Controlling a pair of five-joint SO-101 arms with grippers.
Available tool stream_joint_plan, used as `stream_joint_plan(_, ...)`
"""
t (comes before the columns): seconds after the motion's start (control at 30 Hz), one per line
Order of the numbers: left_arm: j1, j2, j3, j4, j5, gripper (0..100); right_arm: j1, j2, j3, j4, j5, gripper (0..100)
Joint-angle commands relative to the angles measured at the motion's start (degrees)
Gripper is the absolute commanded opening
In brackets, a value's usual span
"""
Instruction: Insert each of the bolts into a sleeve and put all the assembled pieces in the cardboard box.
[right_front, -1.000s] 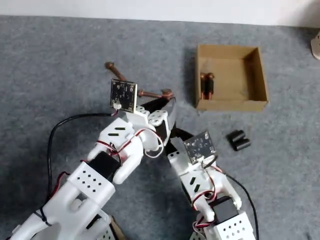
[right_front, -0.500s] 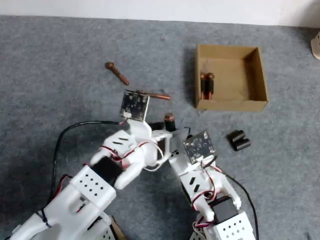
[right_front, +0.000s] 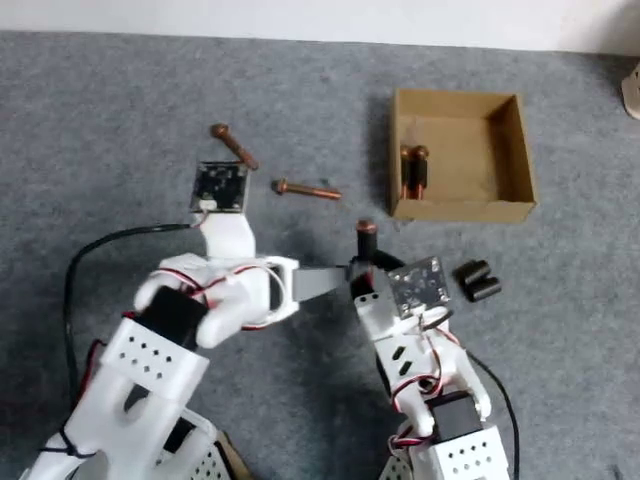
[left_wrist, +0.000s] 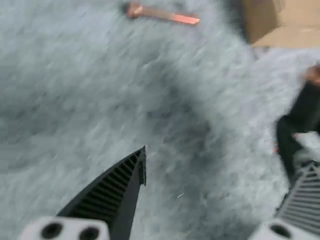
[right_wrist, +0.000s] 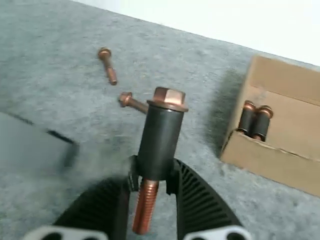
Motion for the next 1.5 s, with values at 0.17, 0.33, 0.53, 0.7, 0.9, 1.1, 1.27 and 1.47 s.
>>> stream_joint_plan(0.17,-7.2,-1.2,6.1,-1.3,-0.2,43,8.4,1.5,-1.5,0.0,-0.5,0.5)
stream_joint_plan(0.33,-8.0,-1.2,14.6,-11.6,0.0,43,8.7,16.8,-10.2,-2.2,-0.7,0.5)
stream_joint_plan(0.53,-8.0,-1.1,19.9,-18.1,0.0,43,10.9,39.5,-23.3,-10.5,-2.6,0.5)
stream_joint_plan(0.7,-8.1,-0.8,22.5,-21.6,0.0,43,12.9,55.7,-36.2,-13.5,-2.7,0.5)
stream_joint_plan(0.9,-8.0,-0.7,25.5,-27.4,0.1,43,15.3,74.3,-54.4,-13.5,-3.0,0.5)
stream_joint_plan(1.1,-8.0,-0.7,26.9,-30.4,0.1,43,16.8,91.1,-70.3,-13.1,-3.0,0.5)
stream_joint_plan(1.27,-8.0,-0.7,27.0,-30.4,0.1,42,18.9,103.1,-80.3,-13.1,-2.9,0.5)
stream_joint_plan(1.47,-8.0,-0.7,27.0,-30.4,0.1,42,21.8,116.0,-90.4,-13.1,-2.8,0.5)
